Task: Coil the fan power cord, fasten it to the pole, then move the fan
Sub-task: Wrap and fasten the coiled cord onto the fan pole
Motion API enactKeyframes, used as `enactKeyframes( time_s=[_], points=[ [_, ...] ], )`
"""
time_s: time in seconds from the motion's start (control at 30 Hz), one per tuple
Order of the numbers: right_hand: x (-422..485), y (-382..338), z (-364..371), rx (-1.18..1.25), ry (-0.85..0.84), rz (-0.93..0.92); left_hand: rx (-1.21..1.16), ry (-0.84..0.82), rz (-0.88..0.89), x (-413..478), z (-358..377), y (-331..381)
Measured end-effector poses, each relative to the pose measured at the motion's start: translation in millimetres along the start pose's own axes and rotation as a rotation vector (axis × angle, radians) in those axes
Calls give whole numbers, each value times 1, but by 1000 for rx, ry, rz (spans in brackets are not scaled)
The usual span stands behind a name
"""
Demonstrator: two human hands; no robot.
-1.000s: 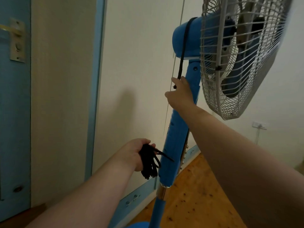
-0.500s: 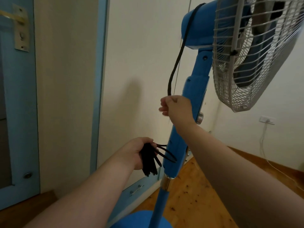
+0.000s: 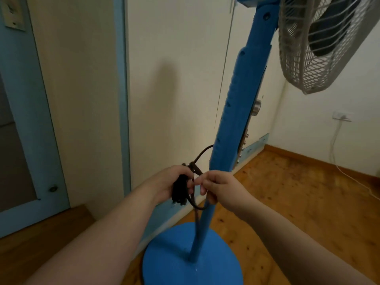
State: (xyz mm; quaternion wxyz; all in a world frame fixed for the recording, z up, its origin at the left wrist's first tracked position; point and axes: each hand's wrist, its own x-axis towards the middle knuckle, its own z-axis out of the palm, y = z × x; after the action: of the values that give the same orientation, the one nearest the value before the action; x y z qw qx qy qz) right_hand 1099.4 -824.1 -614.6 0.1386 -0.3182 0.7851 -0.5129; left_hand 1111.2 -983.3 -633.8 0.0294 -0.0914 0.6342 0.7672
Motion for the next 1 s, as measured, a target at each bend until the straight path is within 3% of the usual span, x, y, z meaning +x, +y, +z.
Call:
enactKeyframes(
  time_s=[0.1,0.43,0.67,0.87,1.0],
  points=[
    [-8,12,5,49,-45,17,-204,-16,-81,2,3,-12],
    [-10,32,13,185,-4,87,-73,94,-186,12,24,-32],
    [-13,50,-1,174,11,97,-233,237,-136,19,20,-35],
    [-15,83,-18,22,82,204,-258,119,-180,22,18,-41],
    [-5,95,-21,-327,100,334,-122,57,-175,21,29,-45]
  ],
)
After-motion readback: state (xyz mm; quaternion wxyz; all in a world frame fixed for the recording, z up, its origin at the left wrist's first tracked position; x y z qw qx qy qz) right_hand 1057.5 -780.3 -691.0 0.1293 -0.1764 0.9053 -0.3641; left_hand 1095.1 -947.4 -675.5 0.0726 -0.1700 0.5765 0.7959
